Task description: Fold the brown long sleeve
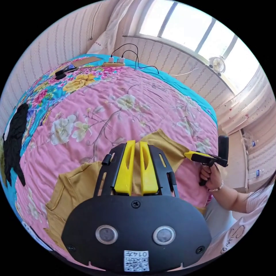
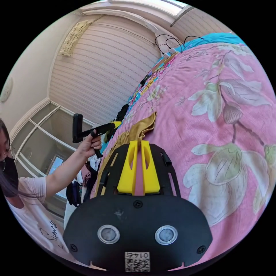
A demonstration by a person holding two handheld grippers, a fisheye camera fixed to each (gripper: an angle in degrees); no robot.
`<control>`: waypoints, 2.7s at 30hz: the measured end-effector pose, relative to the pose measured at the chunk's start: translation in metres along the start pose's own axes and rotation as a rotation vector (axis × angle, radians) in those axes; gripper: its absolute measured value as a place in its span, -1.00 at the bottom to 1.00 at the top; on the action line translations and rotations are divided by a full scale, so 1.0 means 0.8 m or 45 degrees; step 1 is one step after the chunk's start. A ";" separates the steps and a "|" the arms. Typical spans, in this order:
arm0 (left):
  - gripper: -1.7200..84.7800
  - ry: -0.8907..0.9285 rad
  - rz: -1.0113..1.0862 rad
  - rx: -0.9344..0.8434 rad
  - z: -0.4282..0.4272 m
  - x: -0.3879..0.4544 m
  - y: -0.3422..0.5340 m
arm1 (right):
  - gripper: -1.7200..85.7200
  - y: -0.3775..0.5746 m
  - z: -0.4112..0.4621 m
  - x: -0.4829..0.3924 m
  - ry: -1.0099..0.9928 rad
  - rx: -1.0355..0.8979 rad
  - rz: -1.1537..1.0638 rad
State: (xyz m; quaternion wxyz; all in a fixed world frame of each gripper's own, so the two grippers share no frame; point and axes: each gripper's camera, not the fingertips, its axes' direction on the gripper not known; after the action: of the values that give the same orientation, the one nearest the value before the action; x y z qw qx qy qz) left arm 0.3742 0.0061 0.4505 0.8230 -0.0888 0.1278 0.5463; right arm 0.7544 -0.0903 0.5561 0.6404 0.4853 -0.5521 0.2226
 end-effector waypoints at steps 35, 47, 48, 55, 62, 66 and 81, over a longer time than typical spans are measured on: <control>-0.82 -0.137 0.006 0.149 -0.171 -0.079 0.109 | -0.94 -0.028 0.100 0.070 0.336 -0.348 -0.079; -0.88 -0.263 -1.050 0.278 -0.293 -0.251 0.578 | -0.96 0.052 0.536 -0.205 -0.018 -1.010 -0.791; -0.87 -0.258 -1.064 0.303 -0.295 -0.256 0.585 | -0.96 0.058 0.563 -0.221 -0.016 -1.030 -0.828; -0.84 -0.155 -1.077 0.417 -0.300 -0.332 0.604 | -0.92 0.121 0.835 -0.354 0.067 -1.163 -1.029; -0.81 -0.145 -0.977 0.356 -0.285 -0.358 0.591 | -0.82 0.200 1.007 -0.340 0.427 -1.347 -1.107; -0.82 -0.188 -0.891 0.390 -0.302 -0.352 0.602 | -0.93 0.171 0.956 -0.320 0.228 -1.158 -1.017; -0.79 -0.125 -0.721 0.273 -0.299 -0.392 0.582 | -0.80 0.111 0.859 -0.149 0.269 -0.975 -0.690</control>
State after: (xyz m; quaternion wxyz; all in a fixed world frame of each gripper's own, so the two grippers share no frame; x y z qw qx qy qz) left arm -0.1984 -0.1567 0.3162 0.9524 -0.0070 0.1152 0.2823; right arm 0.3095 -0.6183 0.4239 0.8606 0.3158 -0.3801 -0.1236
